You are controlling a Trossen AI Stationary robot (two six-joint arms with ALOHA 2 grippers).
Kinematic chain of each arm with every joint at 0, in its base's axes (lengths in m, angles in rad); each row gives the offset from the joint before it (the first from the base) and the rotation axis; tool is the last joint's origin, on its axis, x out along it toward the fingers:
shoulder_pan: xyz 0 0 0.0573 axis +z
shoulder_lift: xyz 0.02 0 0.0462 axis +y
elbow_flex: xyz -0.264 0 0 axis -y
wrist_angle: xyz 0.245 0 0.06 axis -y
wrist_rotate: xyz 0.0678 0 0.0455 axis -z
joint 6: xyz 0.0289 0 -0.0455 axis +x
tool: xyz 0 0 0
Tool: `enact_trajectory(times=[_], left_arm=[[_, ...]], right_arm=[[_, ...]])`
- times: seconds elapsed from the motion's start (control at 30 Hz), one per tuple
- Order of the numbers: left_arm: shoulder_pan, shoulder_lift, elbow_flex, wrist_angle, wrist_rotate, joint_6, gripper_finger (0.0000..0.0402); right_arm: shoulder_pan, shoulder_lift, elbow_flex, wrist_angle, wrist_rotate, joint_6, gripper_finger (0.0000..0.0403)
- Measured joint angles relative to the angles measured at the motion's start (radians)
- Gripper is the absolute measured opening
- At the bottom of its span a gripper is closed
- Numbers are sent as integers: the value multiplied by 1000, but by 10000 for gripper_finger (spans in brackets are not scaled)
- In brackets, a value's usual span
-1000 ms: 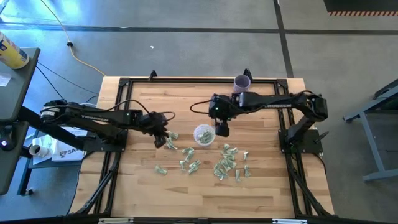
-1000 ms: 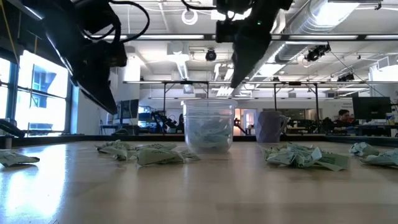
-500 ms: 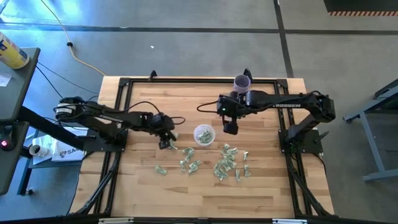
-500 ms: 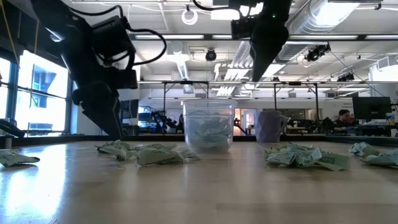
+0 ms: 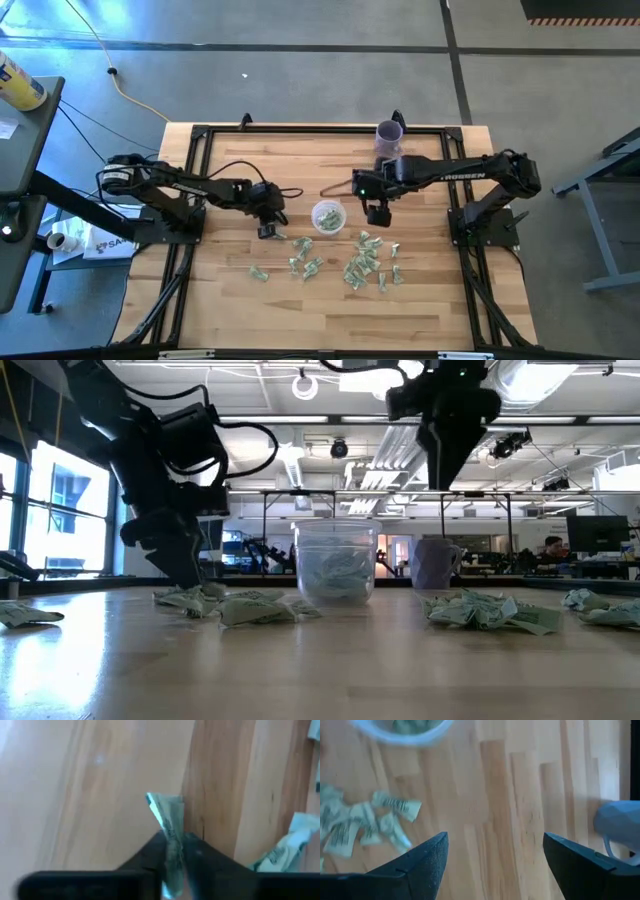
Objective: Pick and place Stevia / Truvia into bins
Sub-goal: Put the green stevia packet into the transparent bin
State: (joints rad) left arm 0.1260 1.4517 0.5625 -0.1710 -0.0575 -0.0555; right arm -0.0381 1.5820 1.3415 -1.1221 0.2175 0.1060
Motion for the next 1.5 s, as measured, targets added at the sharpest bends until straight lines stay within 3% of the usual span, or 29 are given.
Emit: enact_trajectory(times=[0.1,0.2,0.33,0.47,0.6,0.77,0.97,1.17,1.5], left_arm=[[0,0,24,-15,-10,-4,29],[-1,0,83,-49,-13,-52,29],[-5,-3,233,-181,-16,-104,48],[-18,-6,395,-203,-35,-45,27],[-15,34,521,-155,13,0,27],[-27,169,604,-200,102,-21,31],[-60,301,656,-171,115,-94,42],[-61,346,668,-180,156,-111,76],[-61,331,670,-206,156,-178,98]], right_arm=[[45,-27,-6,-26,52,23,315],[86,-94,-61,-25,111,86,315],[128,-232,-207,-26,121,287,315],[179,-373,-366,-3,105,505,314],[224,-454,-481,77,60,605,314],[269,-465,-552,144,48,631,314],[299,-465,-581,170,42,653,314],[314,-465,-581,177,49,643,314],[314,-463,-580,214,44,563,314]])
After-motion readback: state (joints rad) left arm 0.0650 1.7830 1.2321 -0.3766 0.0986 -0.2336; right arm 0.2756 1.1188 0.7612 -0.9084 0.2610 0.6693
